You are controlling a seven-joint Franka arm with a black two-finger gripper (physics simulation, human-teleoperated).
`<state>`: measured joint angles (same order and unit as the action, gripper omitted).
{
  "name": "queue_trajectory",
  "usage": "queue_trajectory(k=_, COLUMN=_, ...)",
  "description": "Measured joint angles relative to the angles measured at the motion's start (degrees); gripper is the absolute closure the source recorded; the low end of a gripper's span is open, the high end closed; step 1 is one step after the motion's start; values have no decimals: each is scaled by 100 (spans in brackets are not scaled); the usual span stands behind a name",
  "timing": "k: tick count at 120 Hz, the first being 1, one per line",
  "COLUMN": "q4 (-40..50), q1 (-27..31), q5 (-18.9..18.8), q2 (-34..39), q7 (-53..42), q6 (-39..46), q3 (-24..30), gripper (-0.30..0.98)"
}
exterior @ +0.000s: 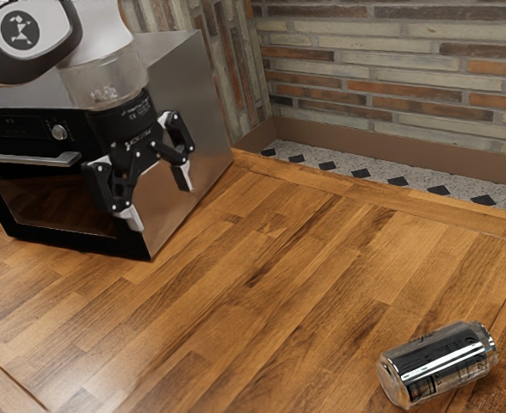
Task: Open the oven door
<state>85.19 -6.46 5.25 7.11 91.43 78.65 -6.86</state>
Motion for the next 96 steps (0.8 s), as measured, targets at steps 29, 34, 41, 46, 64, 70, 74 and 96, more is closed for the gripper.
queue_trajectory(k=29, q4=-901, q1=793, q5=-525, q2=-669, q7=1266, q6=415, q3=-197, gripper=0)
queue_trajectory(k=34, q4=-1184, q1=1071, q5=-626, q2=-889, q7=1383, q6=582, q3=-211, gripper=0)
queue_trajectory(k=41, q4=-735, q1=1331, q5=-689, q2=-634, q7=1498, q6=947, q3=-301, gripper=0)
queue_trajectory(k=46, q4=-250, q1=1594, q5=-699, q2=-370, q7=1550, q6=1271, q3=-319, gripper=0)
queue_trajectory(k=64, q4=-33, q1=3109, q5=-513, q2=-442, q7=1522, q6=2122, q3=-324, gripper=0)
queue_trajectory(k=70, q4=-50, q1=3458, q5=-456, q2=-526, q7=1451, q6=2333, q3=-325, gripper=0)
queue_trajectory(k=74, q4=-59, q1=3648, q5=-431, q2=-593, q7=1383, q6=2477, q3=-324, gripper=0)
queue_trajectory(k=96, q4=-278, q1=4628, q5=-382, q2=-971, q7=850, q6=3186, q3=-58, gripper=0)
